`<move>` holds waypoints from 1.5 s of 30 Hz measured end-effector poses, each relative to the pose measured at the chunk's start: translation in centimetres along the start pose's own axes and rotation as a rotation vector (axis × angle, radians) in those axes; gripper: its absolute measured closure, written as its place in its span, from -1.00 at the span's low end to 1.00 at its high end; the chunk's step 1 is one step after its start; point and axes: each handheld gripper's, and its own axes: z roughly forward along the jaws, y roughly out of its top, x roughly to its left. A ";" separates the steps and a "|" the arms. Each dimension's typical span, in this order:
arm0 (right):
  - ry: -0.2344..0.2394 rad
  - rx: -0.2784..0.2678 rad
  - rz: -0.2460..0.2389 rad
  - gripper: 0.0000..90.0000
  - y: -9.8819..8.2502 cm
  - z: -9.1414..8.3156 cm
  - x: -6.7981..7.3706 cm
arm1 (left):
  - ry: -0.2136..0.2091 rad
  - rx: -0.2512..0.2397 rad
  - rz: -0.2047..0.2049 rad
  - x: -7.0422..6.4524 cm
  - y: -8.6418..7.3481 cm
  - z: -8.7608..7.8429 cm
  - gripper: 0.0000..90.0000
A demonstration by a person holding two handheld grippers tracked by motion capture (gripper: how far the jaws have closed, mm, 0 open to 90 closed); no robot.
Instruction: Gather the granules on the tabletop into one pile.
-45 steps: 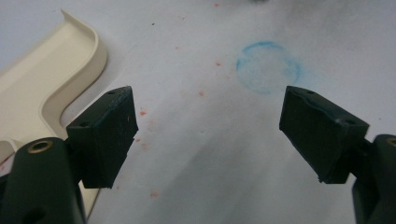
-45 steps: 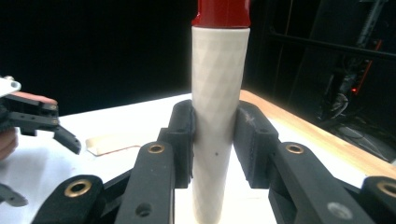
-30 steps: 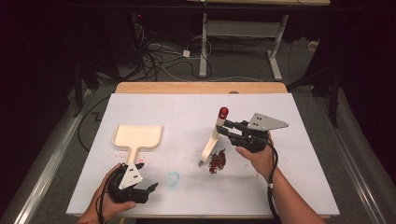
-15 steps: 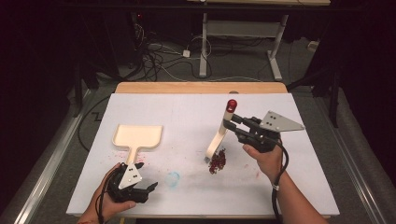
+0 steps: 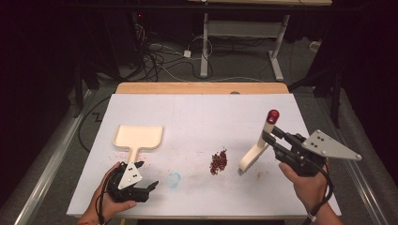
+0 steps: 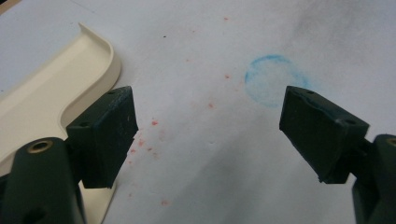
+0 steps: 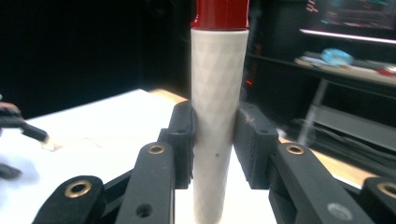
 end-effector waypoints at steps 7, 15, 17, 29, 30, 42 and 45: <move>-0.116 0.047 0.047 0.55 -0.7 -4.4 0.3 | 0.004 -0.016 -0.019 0.3 0.0 -0.2 -0.59; -0.150 0.159 0.071 0.55 -1.3 -6.1 1.0 | 0.031 -0.059 -0.017 0.5 0.4 -0.6 -0.59; -0.159 0.190 0.103 0.55 -1.8 -5.7 0.6 | 0.046 -0.076 -0.006 0.4 0.5 -0.7 -0.59; -0.228 0.277 0.171 0.55 -3.4 1.3 -3.5 | 0.047 -0.074 0.015 0.3 1.5 0.5 -0.59; -0.237 0.287 0.178 0.54 -3.5 2.2 -4.2 | 0.044 -0.072 0.017 0.3 1.5 0.6 -0.59; -0.379 0.359 0.185 0.10 -6.6 7.2 -9.5 | 0.059 -0.079 0.006 0.1 1.4 0.4 -0.59; -0.304 0.291 0.089 0.02 -6.6 5.5 -7.8 | 0.067 -0.088 0.002 0.1 1.4 0.1 -0.61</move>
